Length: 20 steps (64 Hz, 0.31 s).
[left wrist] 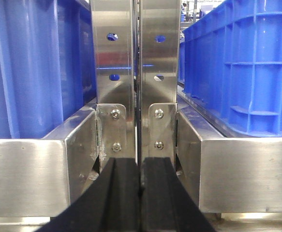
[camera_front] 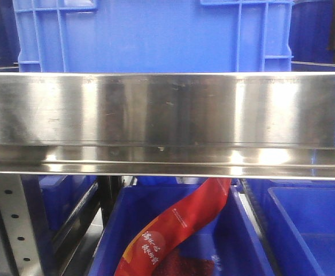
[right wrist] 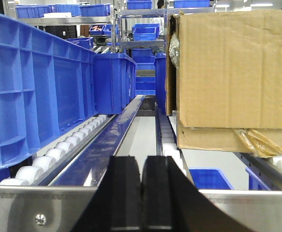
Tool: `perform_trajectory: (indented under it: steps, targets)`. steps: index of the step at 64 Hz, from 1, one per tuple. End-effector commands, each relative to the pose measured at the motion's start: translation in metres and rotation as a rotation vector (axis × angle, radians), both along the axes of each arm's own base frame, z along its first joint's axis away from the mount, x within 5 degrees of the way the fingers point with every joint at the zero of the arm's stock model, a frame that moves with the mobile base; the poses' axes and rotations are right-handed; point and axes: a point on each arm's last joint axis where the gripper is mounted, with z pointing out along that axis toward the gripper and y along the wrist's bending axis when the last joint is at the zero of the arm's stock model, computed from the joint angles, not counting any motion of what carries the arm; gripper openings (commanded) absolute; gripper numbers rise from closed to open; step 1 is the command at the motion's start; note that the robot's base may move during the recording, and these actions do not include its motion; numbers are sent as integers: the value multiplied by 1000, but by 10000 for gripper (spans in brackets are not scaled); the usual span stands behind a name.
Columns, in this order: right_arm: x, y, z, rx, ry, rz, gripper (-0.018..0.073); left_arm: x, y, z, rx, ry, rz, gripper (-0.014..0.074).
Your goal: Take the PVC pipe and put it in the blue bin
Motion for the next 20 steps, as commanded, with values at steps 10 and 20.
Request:
perform_trajectory:
  steps: [10,20]
  targets:
    - [-1,-1,2,-13,-24,-10,-168,-1,0,1,-4,-14,3,-111]
    - [-1,-1,2,-13,-24,-10,-168,-1,0,1,-4,-14,3,-111]
